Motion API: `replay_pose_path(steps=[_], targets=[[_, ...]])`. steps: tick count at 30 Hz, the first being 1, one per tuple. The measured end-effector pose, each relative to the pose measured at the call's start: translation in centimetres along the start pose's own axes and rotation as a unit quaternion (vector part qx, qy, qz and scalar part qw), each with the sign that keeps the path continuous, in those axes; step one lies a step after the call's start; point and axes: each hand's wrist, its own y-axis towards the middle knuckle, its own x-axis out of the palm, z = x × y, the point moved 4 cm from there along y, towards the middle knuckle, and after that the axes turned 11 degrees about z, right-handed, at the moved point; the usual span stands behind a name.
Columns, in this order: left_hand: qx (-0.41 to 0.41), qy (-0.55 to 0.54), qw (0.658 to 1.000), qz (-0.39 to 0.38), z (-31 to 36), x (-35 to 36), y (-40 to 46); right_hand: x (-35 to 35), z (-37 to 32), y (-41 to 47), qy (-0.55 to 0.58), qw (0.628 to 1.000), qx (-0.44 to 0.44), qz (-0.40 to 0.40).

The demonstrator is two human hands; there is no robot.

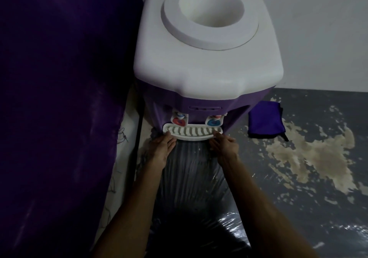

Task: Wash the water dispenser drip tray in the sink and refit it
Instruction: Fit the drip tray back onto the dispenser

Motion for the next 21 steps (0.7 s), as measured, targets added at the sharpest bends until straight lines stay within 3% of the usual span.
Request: replay_pose_path(steps=[21], targets=[[0.001, -0.024, 0.999, 0.048, -0.23, 0.71, -0.18, 0.7, -0.23, 0.13, 0.007, 0.999, -0.05, 0.021]])
